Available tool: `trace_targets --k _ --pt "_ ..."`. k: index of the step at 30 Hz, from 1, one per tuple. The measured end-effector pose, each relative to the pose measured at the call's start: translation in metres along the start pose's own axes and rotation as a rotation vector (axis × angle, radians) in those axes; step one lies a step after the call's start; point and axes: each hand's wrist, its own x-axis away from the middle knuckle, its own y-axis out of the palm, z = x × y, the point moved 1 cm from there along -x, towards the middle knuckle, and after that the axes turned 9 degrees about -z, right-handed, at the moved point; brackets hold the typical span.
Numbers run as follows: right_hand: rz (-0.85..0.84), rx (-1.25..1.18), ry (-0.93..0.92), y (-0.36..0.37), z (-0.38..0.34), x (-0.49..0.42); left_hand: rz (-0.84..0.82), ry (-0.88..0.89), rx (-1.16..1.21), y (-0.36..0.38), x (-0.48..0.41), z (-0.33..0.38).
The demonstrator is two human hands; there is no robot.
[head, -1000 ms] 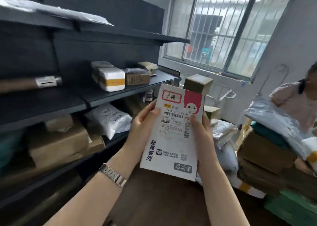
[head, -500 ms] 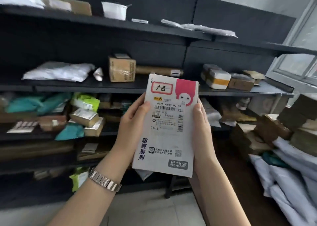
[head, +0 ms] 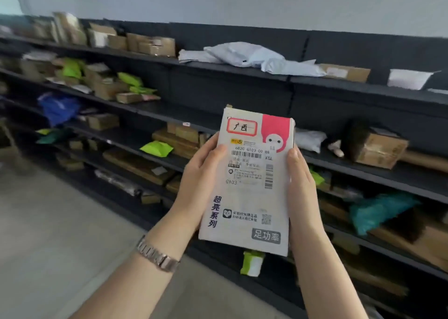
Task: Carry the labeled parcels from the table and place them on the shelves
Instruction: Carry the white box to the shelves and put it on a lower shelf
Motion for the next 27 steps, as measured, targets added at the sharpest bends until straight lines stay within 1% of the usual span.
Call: trace_targets --k 6,11,15,21,27 --pt "-0.109 -0.009 0.066 0.132 0.040 -0.053 0.119 0.038 -0.091 -0.130 0.005 0.051" --pt "-0.187 -0.054 0.109 0.208 0.083 -0.104 0.224 0.071 -0.105 -0.219 -0.018 0.058" --pt "-0.189 -0.074 0.151 0.249 0.123 -0.161 0.284 0.047 -0.097 -0.282 -0.059 0.049" --pt "-0.241 -0.141 0.262 0.296 0.181 -0.277 0.323 0.008 -0.083 -0.368 -0.155 0.035" --pt "-0.252 -0.163 0.270 0.336 0.223 -0.380 0.349 -0.009 -0.050 -0.444 -0.248 0.028"
